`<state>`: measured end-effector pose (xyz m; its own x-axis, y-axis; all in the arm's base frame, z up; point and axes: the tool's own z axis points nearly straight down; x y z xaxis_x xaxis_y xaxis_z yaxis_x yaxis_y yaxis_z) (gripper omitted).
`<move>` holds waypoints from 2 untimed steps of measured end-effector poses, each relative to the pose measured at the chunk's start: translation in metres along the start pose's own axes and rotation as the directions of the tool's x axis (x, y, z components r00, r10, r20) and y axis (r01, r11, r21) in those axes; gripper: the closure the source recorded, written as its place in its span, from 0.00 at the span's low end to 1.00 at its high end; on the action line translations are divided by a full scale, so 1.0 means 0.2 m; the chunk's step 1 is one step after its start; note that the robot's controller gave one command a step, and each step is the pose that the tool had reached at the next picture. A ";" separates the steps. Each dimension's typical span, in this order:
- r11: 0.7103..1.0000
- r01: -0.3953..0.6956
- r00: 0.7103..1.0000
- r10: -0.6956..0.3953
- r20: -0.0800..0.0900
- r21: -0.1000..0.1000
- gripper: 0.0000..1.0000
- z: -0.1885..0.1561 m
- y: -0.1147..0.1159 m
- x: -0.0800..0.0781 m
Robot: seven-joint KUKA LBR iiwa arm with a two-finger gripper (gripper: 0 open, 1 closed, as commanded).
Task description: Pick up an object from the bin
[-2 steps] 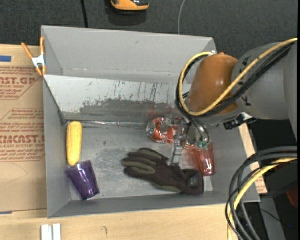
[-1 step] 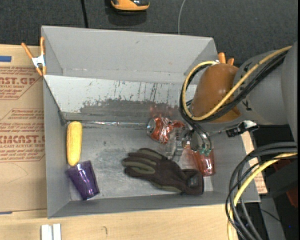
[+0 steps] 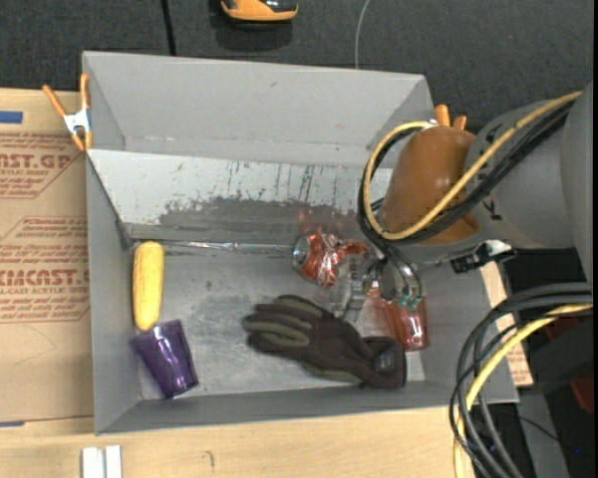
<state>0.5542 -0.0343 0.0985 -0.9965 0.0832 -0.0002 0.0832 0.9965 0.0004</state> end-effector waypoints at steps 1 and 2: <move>1.000 0.003 1.000 -0.003 -0.003 0.000 1.00 -0.17 0.02 0.02; 1.000 0.024 1.000 -0.024 0.001 0.000 0.00 -0.25 0.12 0.10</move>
Offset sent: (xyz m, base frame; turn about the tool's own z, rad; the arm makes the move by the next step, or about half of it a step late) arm -0.0174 0.0254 0.0506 -0.0229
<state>0.5370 -0.0081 0.1487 -0.9982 0.0595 -0.0009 0.0595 0.9982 0.0007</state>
